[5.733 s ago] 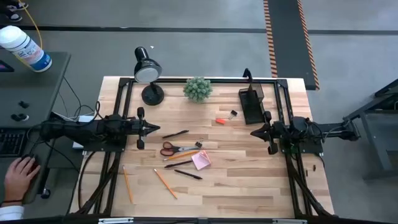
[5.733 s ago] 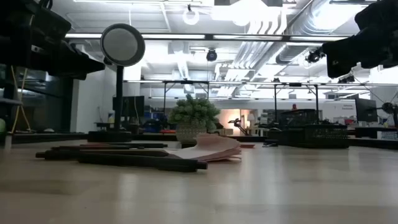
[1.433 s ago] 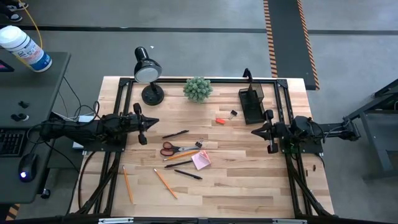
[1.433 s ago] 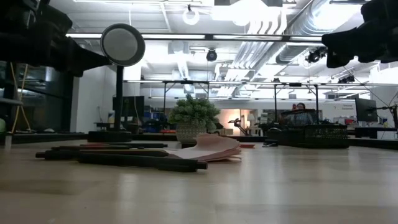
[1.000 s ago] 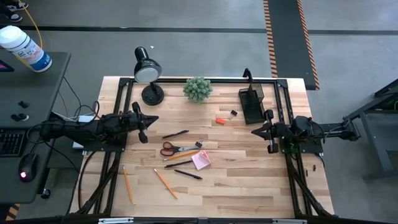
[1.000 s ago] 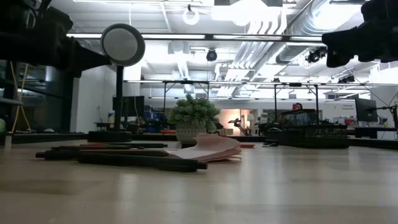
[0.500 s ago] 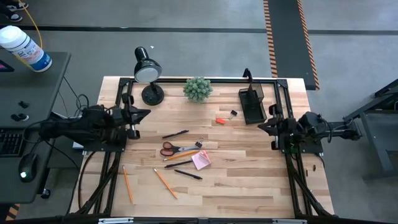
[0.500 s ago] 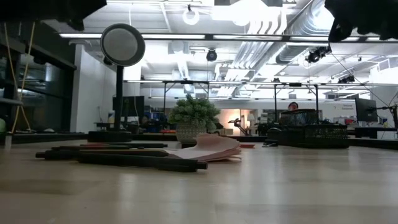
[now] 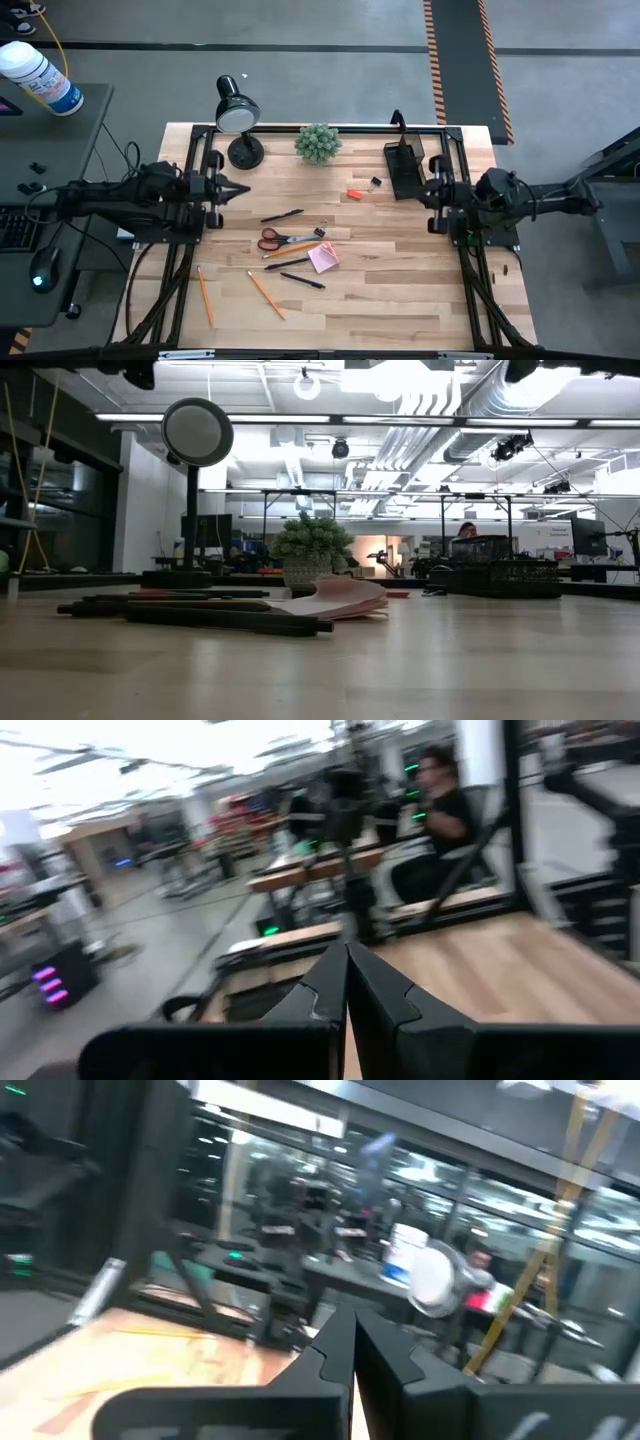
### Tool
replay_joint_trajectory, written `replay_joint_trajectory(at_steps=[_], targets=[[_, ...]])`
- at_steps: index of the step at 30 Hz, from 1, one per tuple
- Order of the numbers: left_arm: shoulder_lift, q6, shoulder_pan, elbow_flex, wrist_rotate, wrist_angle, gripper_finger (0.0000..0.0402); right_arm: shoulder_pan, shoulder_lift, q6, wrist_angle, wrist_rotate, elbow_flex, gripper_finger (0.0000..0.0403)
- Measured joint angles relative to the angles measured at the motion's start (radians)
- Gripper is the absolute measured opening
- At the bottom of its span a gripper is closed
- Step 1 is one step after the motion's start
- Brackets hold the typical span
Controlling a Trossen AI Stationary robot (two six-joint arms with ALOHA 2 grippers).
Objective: Pick and place office supplies into organizer
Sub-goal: Put the top binder clip into the desk organizer
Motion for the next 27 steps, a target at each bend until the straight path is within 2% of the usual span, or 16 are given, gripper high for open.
replay_joint_trajectory(at_steps=[5,8,10,13,20,24,27], targets=[[0.005,0.027,0.0,0.005,0.08,-0.025,0.0001,0.0,0.102,0.014,0.014,-0.214,0.07,0.0],[0.005,0.051,0.0,0.005,0.078,-0.08,0.0001,0.0,0.161,0.033,0.007,-0.246,0.079,0.0],[0.005,0.014,0.0,0.005,0.079,-0.104,0.0001,0.0,0.201,0.056,0.0,-0.244,0.08,0.0],[0.018,-0.017,0.0,0.005,0.079,-0.142,0.0001,-0.003,0.268,0.086,-0.006,-0.212,0.08,0.0],[0.076,-0.012,0.0,0.005,0.097,-0.236,0.0001,-0.003,0.421,0.089,-0.008,0.007,0.08,0.0],[0.13,-0.03,0.0,0.005,0.133,-0.235,0.0001,-0.004,0.471,0.087,-0.009,0.062,0.08,0.0],[0.172,-0.035,-0.001,0.005,0.163,-0.237,0.0001,-0.02,0.482,0.089,-0.01,0.066,0.08,0.0]])
